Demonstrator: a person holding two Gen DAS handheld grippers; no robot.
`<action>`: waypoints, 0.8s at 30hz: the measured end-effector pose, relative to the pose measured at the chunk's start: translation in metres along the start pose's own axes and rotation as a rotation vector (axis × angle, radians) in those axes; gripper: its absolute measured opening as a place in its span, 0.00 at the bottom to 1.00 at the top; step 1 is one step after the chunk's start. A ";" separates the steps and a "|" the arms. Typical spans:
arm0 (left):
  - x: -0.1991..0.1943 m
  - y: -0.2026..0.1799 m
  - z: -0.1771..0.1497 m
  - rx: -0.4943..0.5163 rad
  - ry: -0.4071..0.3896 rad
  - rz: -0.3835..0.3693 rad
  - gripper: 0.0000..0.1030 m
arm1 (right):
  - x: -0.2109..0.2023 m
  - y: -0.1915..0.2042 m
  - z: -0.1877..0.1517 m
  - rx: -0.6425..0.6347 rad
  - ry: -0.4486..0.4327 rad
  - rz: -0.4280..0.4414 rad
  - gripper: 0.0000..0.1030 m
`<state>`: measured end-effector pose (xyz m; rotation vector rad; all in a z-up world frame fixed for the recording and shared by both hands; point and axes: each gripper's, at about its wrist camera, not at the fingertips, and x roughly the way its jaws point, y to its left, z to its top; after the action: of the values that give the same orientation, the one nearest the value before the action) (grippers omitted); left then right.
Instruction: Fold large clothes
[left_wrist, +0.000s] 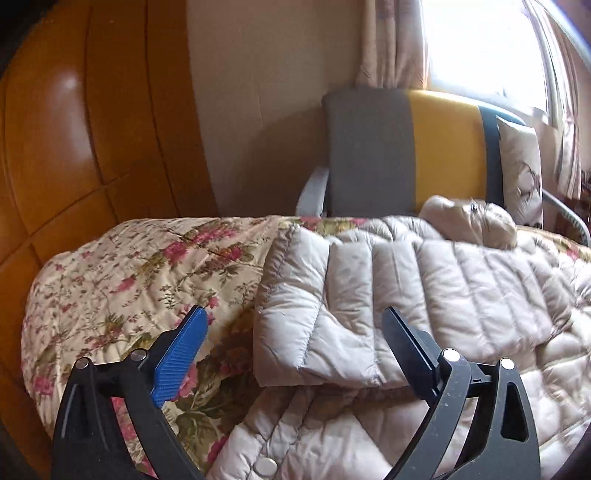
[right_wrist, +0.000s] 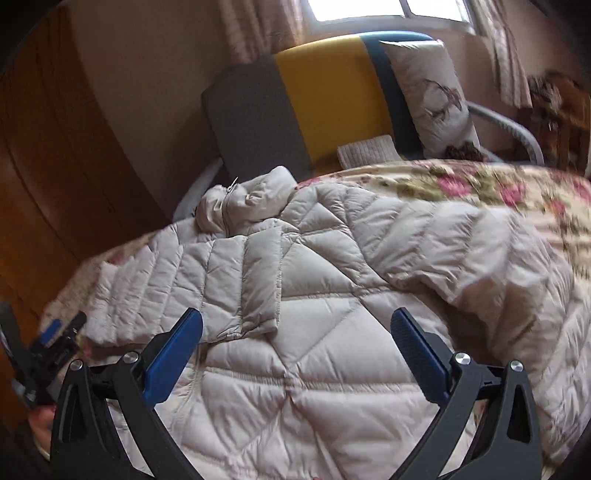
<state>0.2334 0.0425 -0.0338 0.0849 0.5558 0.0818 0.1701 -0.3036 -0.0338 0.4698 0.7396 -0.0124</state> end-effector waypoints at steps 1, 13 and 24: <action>-0.002 -0.003 0.003 -0.011 0.010 -0.026 0.92 | -0.011 -0.019 -0.003 0.103 0.008 0.020 0.98; 0.039 -0.022 -0.037 -0.035 0.157 -0.092 0.96 | -0.080 -0.158 -0.093 0.723 0.024 0.139 0.90; 0.043 -0.011 -0.042 -0.079 0.174 -0.117 0.96 | -0.154 -0.250 -0.128 1.067 -0.358 -0.046 0.64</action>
<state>0.2481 0.0381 -0.0929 -0.0316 0.7292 -0.0028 -0.0705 -0.4975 -0.1173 1.4224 0.3350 -0.5420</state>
